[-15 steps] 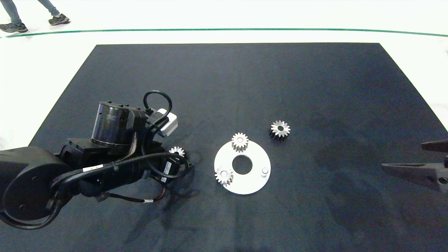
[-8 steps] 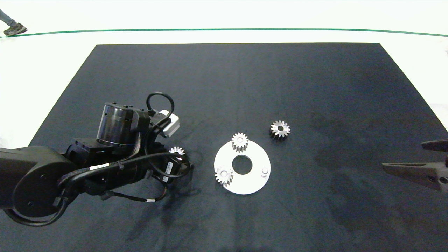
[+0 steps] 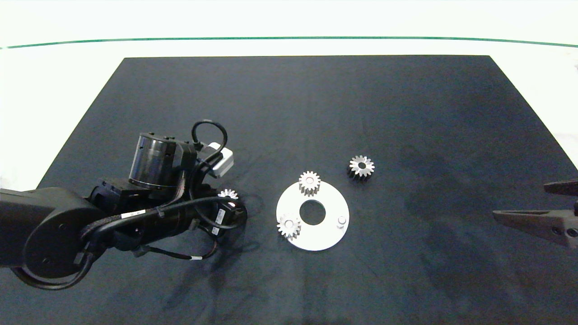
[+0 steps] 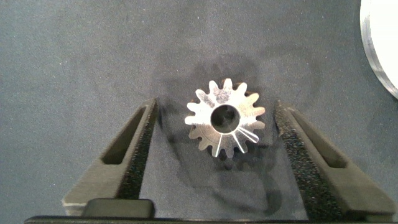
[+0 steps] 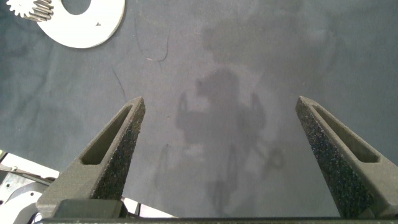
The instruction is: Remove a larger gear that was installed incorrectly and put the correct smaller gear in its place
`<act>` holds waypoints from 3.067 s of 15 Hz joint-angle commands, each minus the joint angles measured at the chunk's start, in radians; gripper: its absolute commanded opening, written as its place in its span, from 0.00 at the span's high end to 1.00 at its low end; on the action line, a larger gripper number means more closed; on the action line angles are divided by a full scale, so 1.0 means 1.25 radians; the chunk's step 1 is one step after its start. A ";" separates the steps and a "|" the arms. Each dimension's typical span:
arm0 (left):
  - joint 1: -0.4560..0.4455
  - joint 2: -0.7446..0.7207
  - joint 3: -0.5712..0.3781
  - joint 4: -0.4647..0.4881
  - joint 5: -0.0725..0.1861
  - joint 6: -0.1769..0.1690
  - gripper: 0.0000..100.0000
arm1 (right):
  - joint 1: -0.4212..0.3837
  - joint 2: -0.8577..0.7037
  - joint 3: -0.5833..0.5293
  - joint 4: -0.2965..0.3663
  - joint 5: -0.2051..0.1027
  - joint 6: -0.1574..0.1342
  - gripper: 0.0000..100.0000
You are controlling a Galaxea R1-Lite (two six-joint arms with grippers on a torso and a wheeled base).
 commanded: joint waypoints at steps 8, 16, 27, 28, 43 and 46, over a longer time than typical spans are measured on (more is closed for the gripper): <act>-0.001 0.000 -0.015 0.033 0.001 0.000 0.46 | 0.000 0.001 0.000 0.003 -0.001 0.000 0.00; -0.003 0.006 -0.017 0.033 0.001 -0.006 0.62 | 0.000 -0.001 0.005 0.003 -0.001 0.000 0.00; -0.003 -0.012 -0.032 0.073 0.001 -0.005 0.78 | 0.000 -0.006 0.013 0.003 -0.001 0.000 0.00; -0.005 -0.023 -0.038 0.093 0.001 -0.006 0.78 | 0.000 -0.007 0.015 0.003 -0.001 -0.002 0.00; -0.271 -0.200 -0.098 0.238 0.084 -0.051 0.78 | -0.094 -0.256 0.154 0.007 -0.008 0.014 0.00; -0.292 -0.158 -0.102 0.199 0.089 -0.052 0.78 | -0.145 -0.326 0.189 0.007 -0.008 0.014 0.00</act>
